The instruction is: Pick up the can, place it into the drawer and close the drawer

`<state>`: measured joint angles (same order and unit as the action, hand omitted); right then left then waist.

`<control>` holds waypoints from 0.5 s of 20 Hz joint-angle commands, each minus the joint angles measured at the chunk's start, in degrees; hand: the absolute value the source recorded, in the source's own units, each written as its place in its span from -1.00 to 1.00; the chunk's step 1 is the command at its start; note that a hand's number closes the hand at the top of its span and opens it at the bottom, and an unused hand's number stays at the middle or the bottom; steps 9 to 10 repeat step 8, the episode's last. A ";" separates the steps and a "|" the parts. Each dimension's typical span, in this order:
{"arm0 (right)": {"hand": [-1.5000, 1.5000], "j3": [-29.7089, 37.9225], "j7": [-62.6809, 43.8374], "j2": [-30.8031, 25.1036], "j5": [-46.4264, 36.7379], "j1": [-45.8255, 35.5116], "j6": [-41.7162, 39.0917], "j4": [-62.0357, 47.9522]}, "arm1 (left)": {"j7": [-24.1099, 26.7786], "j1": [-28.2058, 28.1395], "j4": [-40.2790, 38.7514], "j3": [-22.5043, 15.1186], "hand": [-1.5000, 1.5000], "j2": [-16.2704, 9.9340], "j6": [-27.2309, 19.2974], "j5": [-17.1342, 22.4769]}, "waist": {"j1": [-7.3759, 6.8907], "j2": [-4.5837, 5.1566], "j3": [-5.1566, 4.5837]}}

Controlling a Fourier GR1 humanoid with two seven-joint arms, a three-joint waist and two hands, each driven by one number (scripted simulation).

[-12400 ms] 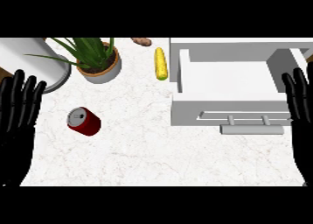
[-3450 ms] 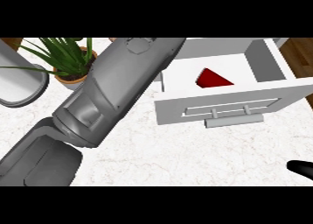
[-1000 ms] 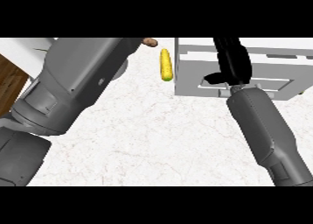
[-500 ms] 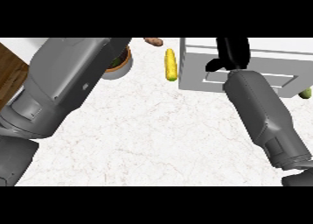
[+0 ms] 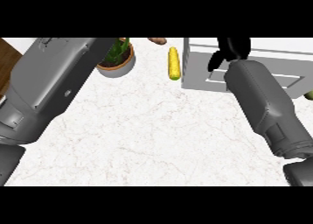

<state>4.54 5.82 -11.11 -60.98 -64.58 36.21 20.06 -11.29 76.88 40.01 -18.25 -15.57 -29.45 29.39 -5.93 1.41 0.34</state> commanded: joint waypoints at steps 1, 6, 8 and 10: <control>-1.00 3.45 1.12 1.09 3.24 -3.89 3.10 -0.02 | -0.39 -4.45 4.12 -0.95 -1.00 -0.99 0.73 -0.34 | -0.94 -0.48 -0.26; -1.00 7.25 8.29 0.03 8.11 -5.59 -0.43 0.65 | -1.39 -6.85 7.83 -0.15 -1.00 -3.76 1.91 0.26 | -0.61 -0.50 -0.23; -1.00 7.95 8.17 1.00 8.63 -6.04 -0.06 0.34 | -1.28 -9.14 9.21 -0.41 -1.00 -4.14 0.77 -0.24 | -0.16 -0.68 -0.26; -1.00 7.95 8.17 1.00 8.63 -6.04 -0.06 0.34 | -1.28 -9.14 9.21 -0.41 -1.00 -4.14 0.77 -0.24 | -0.16 -0.68 -0.26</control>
